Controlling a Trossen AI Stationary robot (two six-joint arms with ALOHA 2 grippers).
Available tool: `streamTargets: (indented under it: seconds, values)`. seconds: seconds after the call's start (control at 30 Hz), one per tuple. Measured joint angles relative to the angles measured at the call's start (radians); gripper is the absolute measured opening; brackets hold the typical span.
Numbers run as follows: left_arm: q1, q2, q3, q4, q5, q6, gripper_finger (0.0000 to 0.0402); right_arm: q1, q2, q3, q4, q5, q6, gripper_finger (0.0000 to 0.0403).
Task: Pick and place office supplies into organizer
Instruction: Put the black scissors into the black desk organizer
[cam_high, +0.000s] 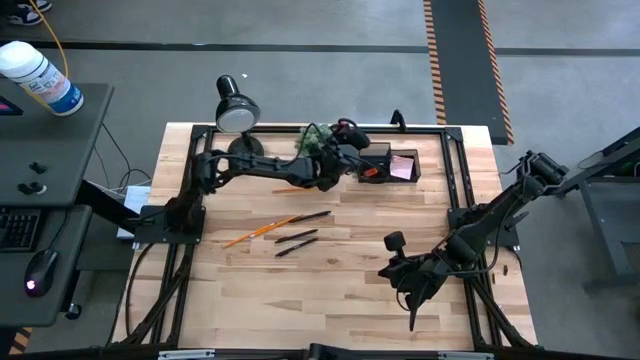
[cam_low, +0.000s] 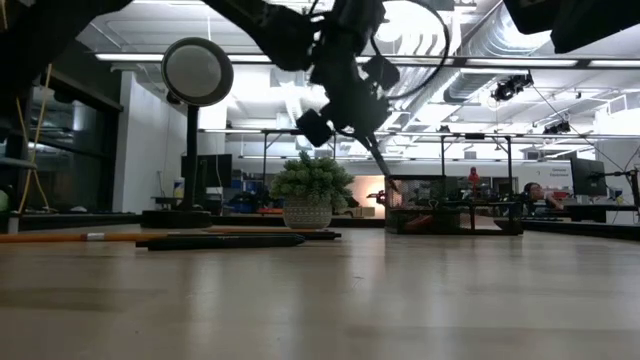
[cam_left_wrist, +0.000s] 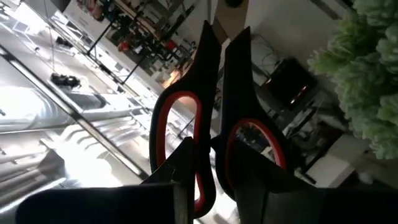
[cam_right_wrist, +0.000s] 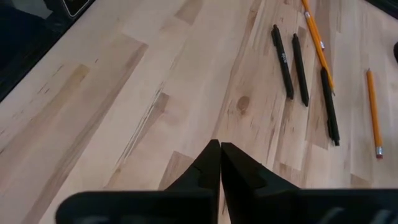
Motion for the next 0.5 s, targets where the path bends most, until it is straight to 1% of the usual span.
streamTargets:
  seconds: [0.07,0.13,0.23,0.4,0.5]
  values:
    - [0.002,0.029,0.001,0.068,-0.013,0.057,0.0053,0.000,0.000,0.000,0.000,-0.001,0.002,0.0006]
    - [0.002,0.046,0.001,0.097,-0.006,0.097,0.0053,0.000,0.000,0.000,0.000,-0.004,0.003,0.0006]
    - [0.003,0.052,0.001,0.090,0.022,0.140,0.0053,0.000,0.000,0.000,-0.001,-0.007,0.005,0.0003]
    - [-0.005,0.053,0.000,0.087,0.099,0.152,0.0059,0.000,0.000,0.000,-0.002,-0.015,0.006,0.0002]
    - [-0.010,0.053,0.000,0.087,0.105,0.158,0.0068,0.000,0.000,0.000,-0.002,-0.015,0.008,0.0004]
